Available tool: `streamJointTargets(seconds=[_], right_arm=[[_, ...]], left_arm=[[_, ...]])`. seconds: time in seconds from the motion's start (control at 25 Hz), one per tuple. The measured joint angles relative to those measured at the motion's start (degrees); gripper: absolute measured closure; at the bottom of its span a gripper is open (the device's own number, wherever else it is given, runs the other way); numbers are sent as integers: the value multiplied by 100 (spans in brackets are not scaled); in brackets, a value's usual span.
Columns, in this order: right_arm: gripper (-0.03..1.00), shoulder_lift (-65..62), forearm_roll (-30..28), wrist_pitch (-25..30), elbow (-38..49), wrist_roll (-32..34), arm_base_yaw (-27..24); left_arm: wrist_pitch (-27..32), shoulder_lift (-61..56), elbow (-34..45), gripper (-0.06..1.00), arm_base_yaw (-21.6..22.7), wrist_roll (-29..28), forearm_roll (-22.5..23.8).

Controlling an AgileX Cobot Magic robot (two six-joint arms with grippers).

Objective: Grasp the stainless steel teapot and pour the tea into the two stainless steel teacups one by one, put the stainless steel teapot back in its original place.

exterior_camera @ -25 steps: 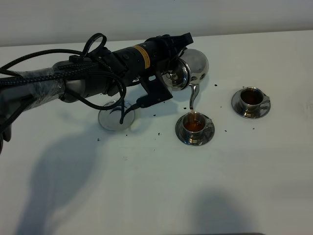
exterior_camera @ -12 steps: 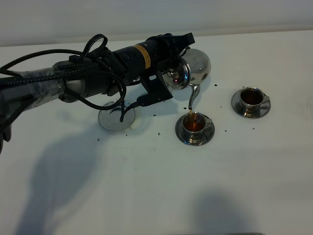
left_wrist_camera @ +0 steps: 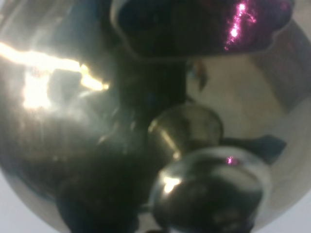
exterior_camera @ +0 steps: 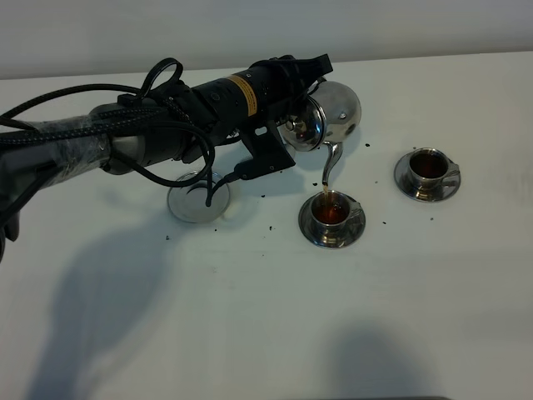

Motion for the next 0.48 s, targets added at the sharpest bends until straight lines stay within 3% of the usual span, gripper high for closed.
streamJointTargets(seconds=[0.48], right_arm=[[66, 0, 0, 0, 0, 0, 0]], left_arm=[[-360, 268, 0, 72, -11, -8, -125]])
